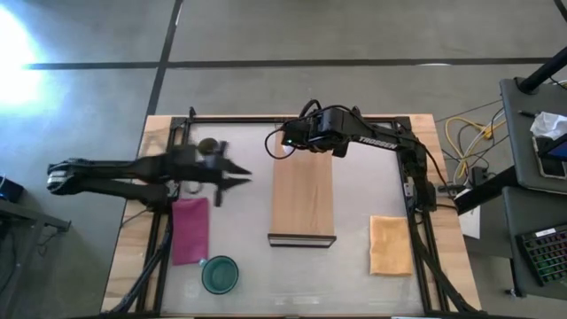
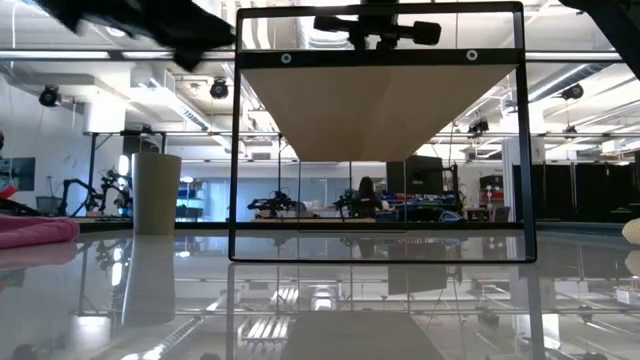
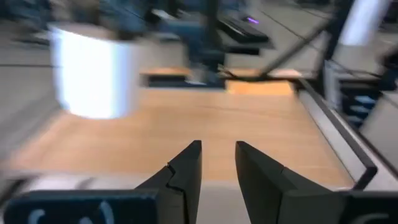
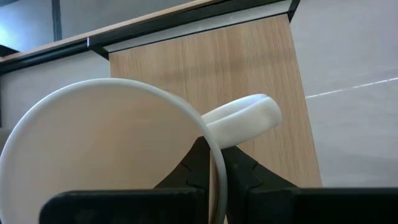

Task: Stack small to large cups/mugs on shelf
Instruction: Put the white mug on the shelf

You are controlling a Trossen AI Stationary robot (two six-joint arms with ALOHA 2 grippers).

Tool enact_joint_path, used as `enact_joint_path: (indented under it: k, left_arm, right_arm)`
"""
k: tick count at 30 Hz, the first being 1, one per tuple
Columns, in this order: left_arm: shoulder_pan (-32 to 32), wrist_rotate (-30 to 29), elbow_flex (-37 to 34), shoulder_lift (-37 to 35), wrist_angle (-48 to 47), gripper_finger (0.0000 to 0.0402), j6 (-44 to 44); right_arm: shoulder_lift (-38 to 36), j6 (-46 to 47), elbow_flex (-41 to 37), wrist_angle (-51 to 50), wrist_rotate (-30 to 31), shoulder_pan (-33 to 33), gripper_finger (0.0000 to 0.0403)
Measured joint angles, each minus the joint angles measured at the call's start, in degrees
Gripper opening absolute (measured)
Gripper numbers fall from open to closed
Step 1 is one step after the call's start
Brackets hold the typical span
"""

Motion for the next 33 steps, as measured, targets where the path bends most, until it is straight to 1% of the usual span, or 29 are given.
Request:
enact_joint_path:
  k: [2,4,8,11,13,16,19,28,30,33]
  left_arm:
    - [2.6,3.3,0.1,4.3,2.8,0.0084,0.7]
    - [5.5,3.9,1.7,6.8,7.3,0.0084,0.7]
    - [12.7,4.9,4.7,9.9,7.6,0.0084,0.8]
    - [17.1,12.5,7.2,13.3,7.7,0.0084,3.3]
    - [18.8,15.3,8.8,16.1,7.6,0.0084,3.6]
    - [19.6,17.3,11.8,20.7,7.4,0.0084,5.3]
    - [19.5,18.2,14.6,23.4,7.7,0.0084,5.8]
    - [19.6,18.0,17.0,29.2,7.3,0.0084,7.4]
    - [19.6,17.9,17.5,30.1,7.6,0.0084,7.4]
    - [19.8,17.8,18.6,31.6,8.2,0.0084,7.4]
  right_arm:
    - [-0.1,0.5,0.0,0.0,0.0,0.1,0.0013]
    - [-0.3,0.5,0.0,0.0,0.0,0.1,0.0013]
    - [-0.8,0.3,0.1,0.0,0.0,0.6,0.0013]
    - [-1.0,0.8,0.1,0.0,0.4,0.8,0.0013]
    - [-1.0,1.5,0.1,0.0,0.8,0.8,0.0013]
    - [-1.0,1.6,0.1,-0.1,0.9,0.8,0.0013]
    - [-1.0,1.6,0.1,0.0,0.9,0.8,0.0013]
    - [-1.0,0.8,-0.1,0.0,0.9,0.9,0.0013]
    - [-1.0,0.3,-0.1,-0.2,1.1,0.9,0.0019]
    - [-1.0,-0.2,-0.1,-0.3,1.1,0.9,0.0041]
